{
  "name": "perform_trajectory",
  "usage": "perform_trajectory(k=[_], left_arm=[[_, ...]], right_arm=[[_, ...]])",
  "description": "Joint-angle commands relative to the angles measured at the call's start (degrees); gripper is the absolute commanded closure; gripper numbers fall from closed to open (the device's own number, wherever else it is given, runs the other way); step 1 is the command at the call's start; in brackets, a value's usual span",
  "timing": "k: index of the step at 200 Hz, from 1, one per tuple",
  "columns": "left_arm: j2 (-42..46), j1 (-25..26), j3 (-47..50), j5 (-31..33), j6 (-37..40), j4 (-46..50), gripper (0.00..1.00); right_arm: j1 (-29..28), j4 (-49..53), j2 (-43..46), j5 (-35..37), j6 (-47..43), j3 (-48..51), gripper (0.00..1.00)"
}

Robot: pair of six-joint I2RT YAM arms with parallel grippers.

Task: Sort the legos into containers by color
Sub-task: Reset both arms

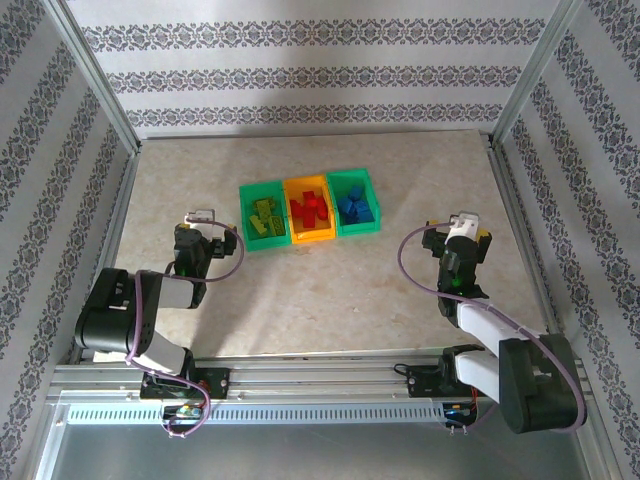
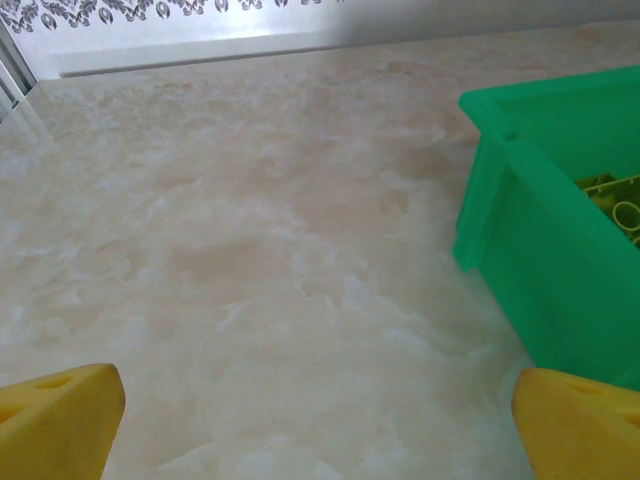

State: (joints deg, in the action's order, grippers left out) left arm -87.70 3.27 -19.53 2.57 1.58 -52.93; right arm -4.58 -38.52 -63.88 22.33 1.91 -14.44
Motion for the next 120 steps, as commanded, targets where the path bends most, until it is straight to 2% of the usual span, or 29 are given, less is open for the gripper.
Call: perform_trajectory(k=[1, 6, 19, 31, 40, 95, 120], left_arm=[[-3.9, -0.4, -0.1, -0.6, 1.6, -6.9, 0.01], [-4.5, -0.6, 0.0, -0.7, 1.6, -8.4, 0.01], [-2.6, -0.8, -1.3, -0.8, 0.8, -2.2, 0.01], [-4.0, -1.2, -1.3, 0.8, 0.1, -5.0, 0.01], [-3.5, -1.6, -2.1, 3.6, -2.0, -2.2, 0.01], [-3.6, -2.7, -1.7, 3.4, -2.8, -3.4, 0.0], [-3.6, -2.7, -1.8, 3.5, -2.7, -3.4, 0.0]], right_arm=[[0.8, -6.1, -1.3, -1.8, -1.1, 1.1, 0.02], [0.8, -6.7, -1.6, -1.8, -1.1, 1.2, 0.02], [1.1, -8.3, -2.6, -2.1, -1.0, 1.6, 0.02], [1.2, -9.6, -3.5, -2.5, -0.9, 1.7, 0.02], [1.4, -10.1, -4.3, -3.1, -1.0, 1.7, 0.02], [2.6, -15.4, -5.2, -7.5, -3.2, 4.4, 0.02], [3.1, -16.2, -4.1, -13.3, -0.8, 5.6, 0.02]])
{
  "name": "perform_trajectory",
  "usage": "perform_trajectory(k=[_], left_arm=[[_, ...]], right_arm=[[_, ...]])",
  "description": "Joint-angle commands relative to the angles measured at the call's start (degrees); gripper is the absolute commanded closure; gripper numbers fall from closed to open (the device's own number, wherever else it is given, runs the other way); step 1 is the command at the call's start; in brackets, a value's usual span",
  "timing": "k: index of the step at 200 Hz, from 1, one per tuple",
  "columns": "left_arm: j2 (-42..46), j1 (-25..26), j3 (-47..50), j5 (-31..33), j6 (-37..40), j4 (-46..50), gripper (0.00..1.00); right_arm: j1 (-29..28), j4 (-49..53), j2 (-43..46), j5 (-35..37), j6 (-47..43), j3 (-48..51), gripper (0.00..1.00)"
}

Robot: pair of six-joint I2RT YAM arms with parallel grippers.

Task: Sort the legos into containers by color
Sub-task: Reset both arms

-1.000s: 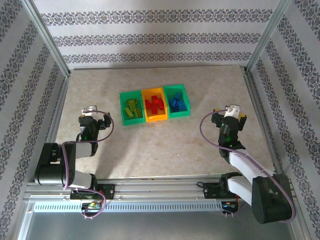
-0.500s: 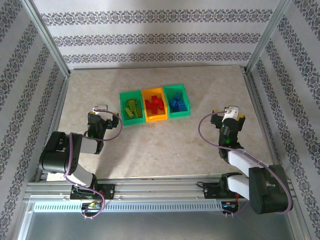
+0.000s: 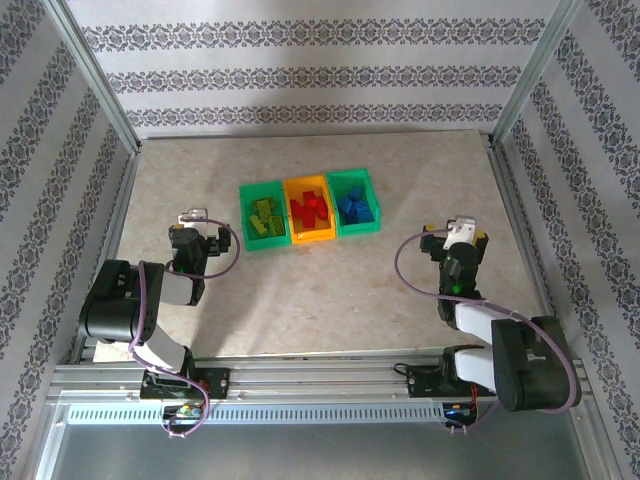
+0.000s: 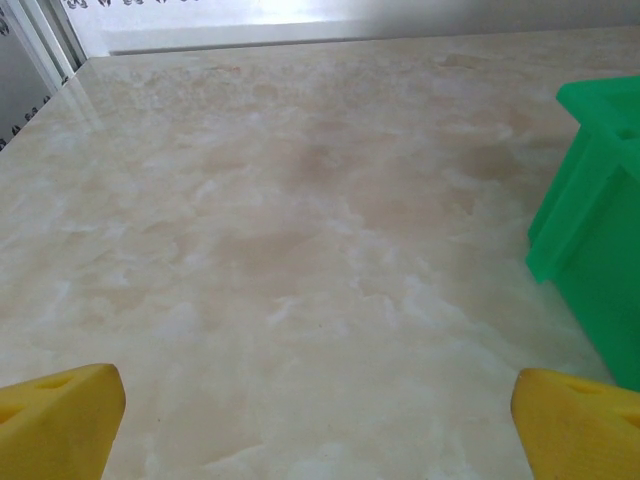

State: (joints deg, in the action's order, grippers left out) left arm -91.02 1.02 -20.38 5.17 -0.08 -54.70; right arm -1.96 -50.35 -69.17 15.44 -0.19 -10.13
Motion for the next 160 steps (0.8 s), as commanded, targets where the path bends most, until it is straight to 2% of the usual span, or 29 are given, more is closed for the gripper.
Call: perform_trajectory(k=[1, 43, 69, 96, 119, 135, 144, 160], left_arm=[[-0.3, -0.4, -0.9, 0.8, -1.1, -1.7, 0.0], [-0.3, -0.4, -0.9, 0.7, -1.1, -1.6, 0.01], [-0.3, -0.4, -1.0, 0.2, -0.9, -1.3, 0.0], [-0.3, -0.4, -1.2, -0.5, -0.6, -1.0, 0.01], [-0.3, -0.4, -1.2, -0.8, -0.5, -0.9, 0.0], [-0.3, -0.4, -1.3, -0.9, -0.5, -0.8, 0.01], [-0.3, -0.4, -1.3, -0.9, -0.4, -0.8, 0.0], [-0.3, -0.4, -1.3, -0.9, -0.4, -0.8, 0.0]], right_arm=[[0.5, -4.4, 1.2, -6.7, 1.3, 1.3, 0.02], [0.6, -7.0, -4.1, -10.0, 1.7, -1.0, 0.02], [0.6, -14.3, -12.0, -12.0, 1.8, -1.7, 0.02], [0.8, -19.7, -20.0, -10.2, 3.1, -3.6, 0.02], [1.0, -6.3, -18.2, -6.3, 4.5, -9.2, 0.02], [0.2, -6.3, -18.5, -5.7, 3.8, -9.3, 0.02], [0.3, -7.0, -18.7, -6.5, 3.7, -9.3, 0.02], [0.8, -4.8, -18.7, -12.6, 2.3, -11.2, 0.02]])
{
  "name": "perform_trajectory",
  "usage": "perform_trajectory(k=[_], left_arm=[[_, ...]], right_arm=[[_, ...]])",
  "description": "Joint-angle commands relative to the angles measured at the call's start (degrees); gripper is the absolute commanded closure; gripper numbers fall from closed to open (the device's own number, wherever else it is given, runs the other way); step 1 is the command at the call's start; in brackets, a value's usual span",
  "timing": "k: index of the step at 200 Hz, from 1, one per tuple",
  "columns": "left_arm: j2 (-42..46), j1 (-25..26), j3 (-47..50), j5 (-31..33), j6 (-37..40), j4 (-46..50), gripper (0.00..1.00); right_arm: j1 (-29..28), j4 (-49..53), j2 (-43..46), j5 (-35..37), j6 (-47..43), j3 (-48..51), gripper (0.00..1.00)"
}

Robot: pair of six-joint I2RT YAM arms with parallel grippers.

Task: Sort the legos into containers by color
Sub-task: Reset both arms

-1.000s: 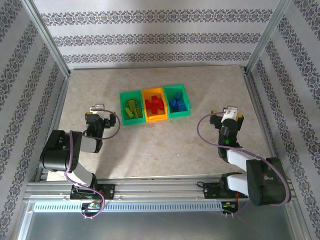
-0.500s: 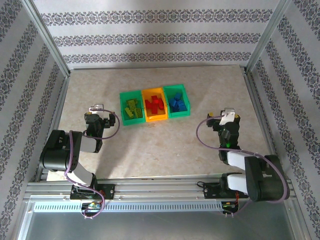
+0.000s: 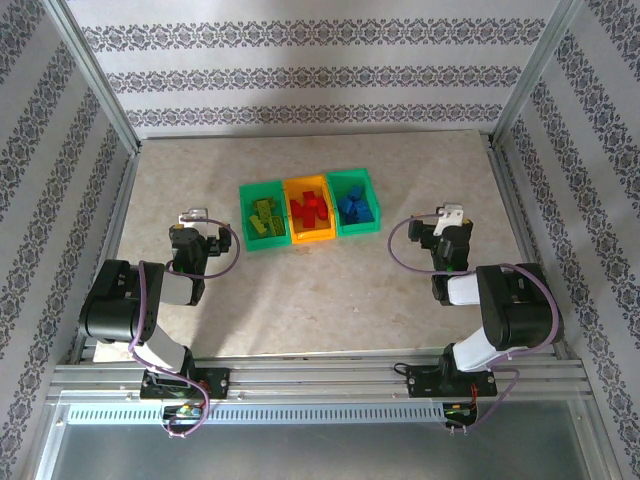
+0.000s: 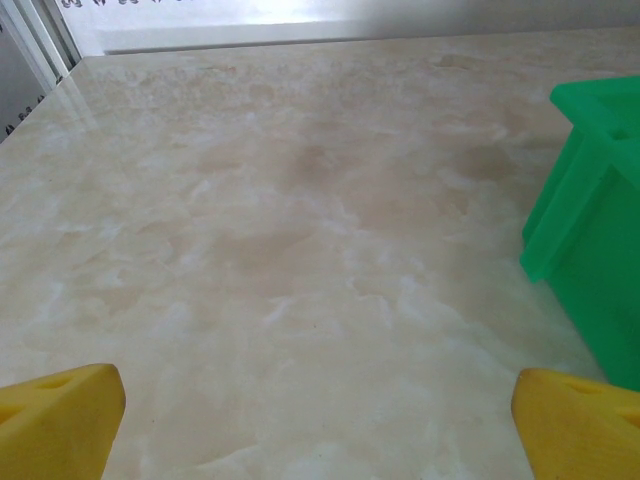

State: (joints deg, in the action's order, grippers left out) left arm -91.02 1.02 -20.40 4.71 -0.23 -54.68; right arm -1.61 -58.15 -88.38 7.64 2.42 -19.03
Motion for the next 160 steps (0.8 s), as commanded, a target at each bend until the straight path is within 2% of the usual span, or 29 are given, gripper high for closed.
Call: perform_trajectory(k=[1, 160], left_arm=[[-0.3, -0.4, -1.2, -0.5, -0.2, -0.8, 0.0], [-0.3, -0.4, -1.3, -0.7, -0.2, -0.7, 0.01]], right_arm=[[0.5, 3.1, 0.5, -5.0, -0.5, -2.3, 0.02], [0.6, 3.3, 0.6, -5.9, -0.6, -2.4, 0.02]])
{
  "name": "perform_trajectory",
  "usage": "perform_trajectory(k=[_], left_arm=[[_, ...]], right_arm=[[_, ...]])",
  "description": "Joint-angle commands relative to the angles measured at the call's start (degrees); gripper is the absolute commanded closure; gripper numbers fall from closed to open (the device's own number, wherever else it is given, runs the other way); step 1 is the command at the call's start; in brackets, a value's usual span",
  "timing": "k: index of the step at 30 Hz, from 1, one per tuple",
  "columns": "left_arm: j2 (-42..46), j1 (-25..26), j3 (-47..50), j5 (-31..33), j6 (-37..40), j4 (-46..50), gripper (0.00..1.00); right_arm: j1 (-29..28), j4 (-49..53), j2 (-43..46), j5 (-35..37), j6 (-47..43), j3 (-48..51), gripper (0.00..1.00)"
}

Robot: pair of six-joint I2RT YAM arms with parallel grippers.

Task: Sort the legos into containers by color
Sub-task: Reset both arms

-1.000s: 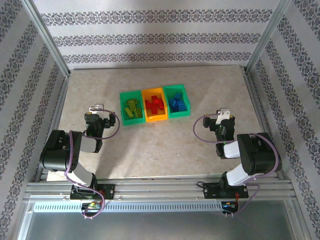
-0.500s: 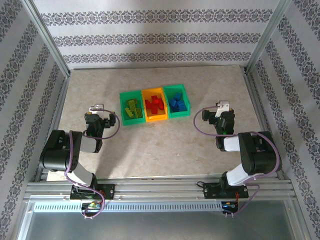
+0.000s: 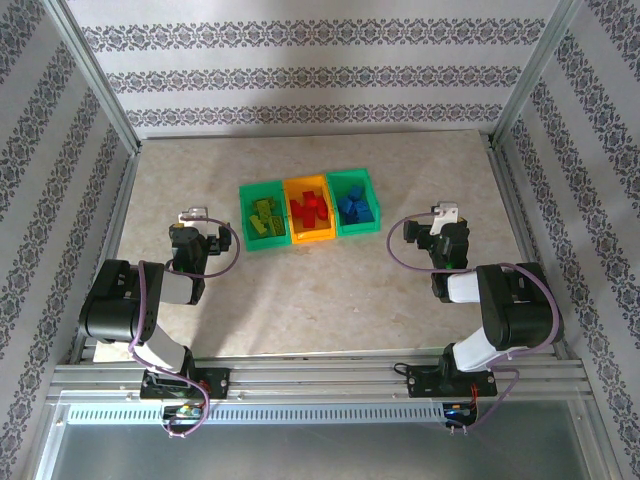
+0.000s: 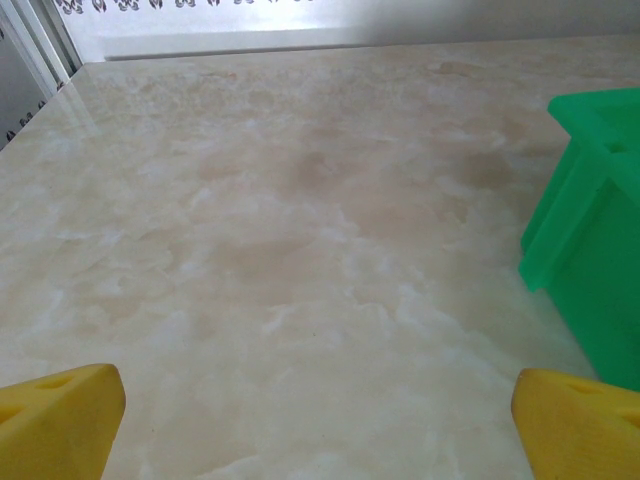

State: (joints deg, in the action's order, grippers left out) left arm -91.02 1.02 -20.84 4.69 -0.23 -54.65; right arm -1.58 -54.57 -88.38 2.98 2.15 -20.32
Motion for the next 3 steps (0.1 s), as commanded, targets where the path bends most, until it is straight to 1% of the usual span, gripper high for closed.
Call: perform_trajectory(k=[1, 3], left_arm=[[-0.3, -0.4, -0.9, -0.6, -0.2, -0.7, 0.01], [-0.3, -0.4, -0.9, -0.6, -0.3, -0.7, 0.01]], right_arm=[[0.5, -0.3, 0.6, -1.3, -0.4, -1.1, 0.02], [0.5, -0.3, 0.6, -1.2, -0.4, -1.1, 0.02]])
